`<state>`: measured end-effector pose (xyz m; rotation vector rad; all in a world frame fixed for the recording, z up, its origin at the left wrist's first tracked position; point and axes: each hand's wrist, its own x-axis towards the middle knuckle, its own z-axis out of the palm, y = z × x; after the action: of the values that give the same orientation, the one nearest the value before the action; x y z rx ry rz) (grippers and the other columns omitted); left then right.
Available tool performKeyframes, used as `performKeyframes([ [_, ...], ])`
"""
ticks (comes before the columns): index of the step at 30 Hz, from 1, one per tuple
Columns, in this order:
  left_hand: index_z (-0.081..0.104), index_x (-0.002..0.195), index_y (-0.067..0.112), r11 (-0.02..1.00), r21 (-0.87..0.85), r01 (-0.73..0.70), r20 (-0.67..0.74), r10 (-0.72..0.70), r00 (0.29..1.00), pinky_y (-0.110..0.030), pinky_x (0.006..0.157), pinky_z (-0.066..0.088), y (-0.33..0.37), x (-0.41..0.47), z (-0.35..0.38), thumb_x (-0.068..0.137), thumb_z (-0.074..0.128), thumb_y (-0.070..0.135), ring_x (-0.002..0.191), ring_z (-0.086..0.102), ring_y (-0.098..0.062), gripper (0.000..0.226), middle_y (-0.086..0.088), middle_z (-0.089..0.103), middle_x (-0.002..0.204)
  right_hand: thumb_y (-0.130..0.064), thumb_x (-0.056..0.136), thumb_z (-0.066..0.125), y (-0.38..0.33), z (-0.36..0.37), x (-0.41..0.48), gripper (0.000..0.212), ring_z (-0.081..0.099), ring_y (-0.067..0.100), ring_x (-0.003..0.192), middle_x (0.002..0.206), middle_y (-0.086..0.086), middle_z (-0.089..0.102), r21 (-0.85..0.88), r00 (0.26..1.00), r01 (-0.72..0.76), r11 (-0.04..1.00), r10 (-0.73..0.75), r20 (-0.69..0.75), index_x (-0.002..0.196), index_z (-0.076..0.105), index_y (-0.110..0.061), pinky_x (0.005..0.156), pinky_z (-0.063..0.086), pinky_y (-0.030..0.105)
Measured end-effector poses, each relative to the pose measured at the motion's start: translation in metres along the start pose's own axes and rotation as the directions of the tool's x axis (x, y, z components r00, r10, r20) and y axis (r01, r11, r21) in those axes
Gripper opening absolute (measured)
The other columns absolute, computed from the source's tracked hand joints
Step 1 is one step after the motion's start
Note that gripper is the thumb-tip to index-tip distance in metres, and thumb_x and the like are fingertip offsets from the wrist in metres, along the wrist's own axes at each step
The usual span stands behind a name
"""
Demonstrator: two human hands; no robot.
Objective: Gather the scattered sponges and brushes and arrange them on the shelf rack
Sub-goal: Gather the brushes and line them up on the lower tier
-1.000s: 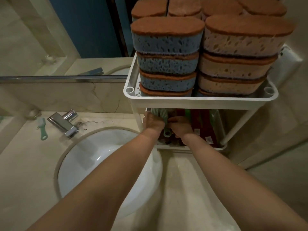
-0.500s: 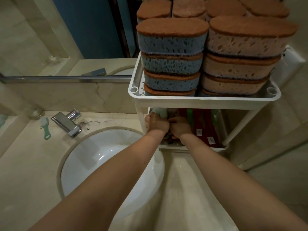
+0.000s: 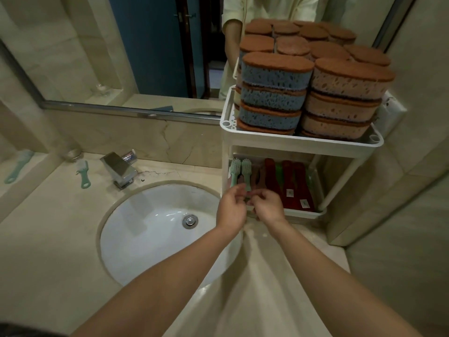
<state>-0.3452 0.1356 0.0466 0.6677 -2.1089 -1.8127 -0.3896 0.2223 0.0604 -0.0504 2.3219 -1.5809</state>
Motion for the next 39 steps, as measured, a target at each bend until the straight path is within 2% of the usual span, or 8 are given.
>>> performKeyframes([
  [3,0.062,0.11,0.023,1.0,-0.003,-0.012,-0.071,0.012,0.997,-0.014,0.084,0.046,-0.009,-0.015,-0.022,0.087,0.04,-0.009,0.097,0.06,-0.009,0.045,0.005,0.064,0.1,-0.013,0.09,0.052,0.004,0.015,-0.019,0.02,0.055,0.012,0.058,0.076,-0.002,0.067,-0.013,1.0,-0.013,1.0,0.014,0.018,0.082,0.063,-0.026,0.051,0.039,0.024],
  [6,0.061,0.103,0.032,0.999,-0.024,0.043,-0.15,-0.046,0.988,-0.012,0.081,0.045,-0.021,-0.025,-0.047,0.09,0.043,-0.002,0.093,0.061,-0.004,0.04,0.01,0.064,0.097,-0.015,0.092,0.053,0.005,0.032,-0.031,0.015,0.052,0.012,0.054,0.074,0.0,0.065,-0.005,0.998,-0.017,1.0,0.017,0.053,0.088,0.067,-0.019,0.048,0.038,0.021],
  [13,0.062,0.106,0.027,0.988,-0.085,0.132,-0.247,-0.149,0.958,-0.026,0.077,0.051,-0.035,-0.035,-0.112,0.087,0.043,-0.003,0.084,0.062,-0.008,0.04,0.006,0.063,0.098,-0.009,0.092,0.049,-0.015,0.088,-0.049,0.018,0.053,0.012,0.059,0.074,0.001,0.064,0.002,0.982,0.001,1.0,-0.001,0.19,0.094,0.067,-0.013,0.046,0.038,0.015],
  [16,0.061,0.098,0.03,0.985,-0.087,0.148,-0.274,-0.166,0.947,-0.019,0.071,0.051,-0.037,-0.036,-0.145,0.086,0.043,-0.003,0.08,0.062,-0.002,0.04,0.006,0.064,0.098,-0.008,0.092,0.047,-0.027,0.119,-0.052,0.021,0.055,0.011,0.061,0.079,0.002,0.065,-0.013,0.97,0.015,1.0,-0.012,0.244,0.096,0.067,-0.012,0.052,0.039,0.018],
  [20,0.062,0.099,0.029,0.978,-0.107,0.182,-0.329,-0.207,0.921,-0.028,0.08,0.051,-0.042,-0.032,-0.19,0.087,0.04,-0.002,0.091,0.063,-0.011,0.04,0.006,0.064,0.099,-0.005,0.091,0.044,-0.044,0.162,-0.055,0.024,0.055,0.012,0.061,0.077,0.003,0.064,-0.005,0.948,0.021,1.0,-0.018,0.318,0.096,0.067,-0.011,0.048,0.041,0.014],
  [23,0.062,0.099,0.028,0.974,-0.109,0.199,-0.364,-0.226,0.904,-0.028,0.08,0.052,-0.049,-0.025,-0.225,0.088,0.04,0.0,0.091,0.064,-0.011,0.037,0.007,0.064,0.098,-0.007,0.09,0.044,-0.055,0.194,-0.056,0.024,0.054,0.014,0.06,0.078,0.002,0.065,-0.02,0.931,0.022,1.0,-0.014,0.364,0.096,0.067,-0.013,0.053,0.041,0.02],
  [31,0.061,0.094,0.029,0.965,-0.142,0.219,-0.408,-0.259,0.875,-0.023,0.072,0.047,-0.068,0.005,-0.327,0.088,0.04,0.0,0.083,0.063,-0.008,0.036,0.007,0.063,0.095,-0.006,0.091,0.045,-0.092,0.294,-0.053,0.023,0.054,0.014,0.061,0.08,0.003,0.066,-0.039,0.913,0.043,0.998,-0.023,0.407,0.098,0.067,-0.011,0.048,0.04,0.014],
  [39,0.061,0.094,0.026,0.955,-0.16,0.251,-0.43,-0.296,0.853,-0.026,0.071,0.048,-0.094,0.04,-0.425,0.088,0.04,0.0,0.076,0.062,-0.007,0.034,0.005,0.063,0.092,-0.003,0.089,0.05,-0.119,0.395,-0.048,0.018,0.054,0.013,0.062,0.08,0.006,0.064,-0.027,0.907,0.023,0.999,-0.01,0.42,0.094,0.066,-0.011,0.052,0.039,0.018],
])
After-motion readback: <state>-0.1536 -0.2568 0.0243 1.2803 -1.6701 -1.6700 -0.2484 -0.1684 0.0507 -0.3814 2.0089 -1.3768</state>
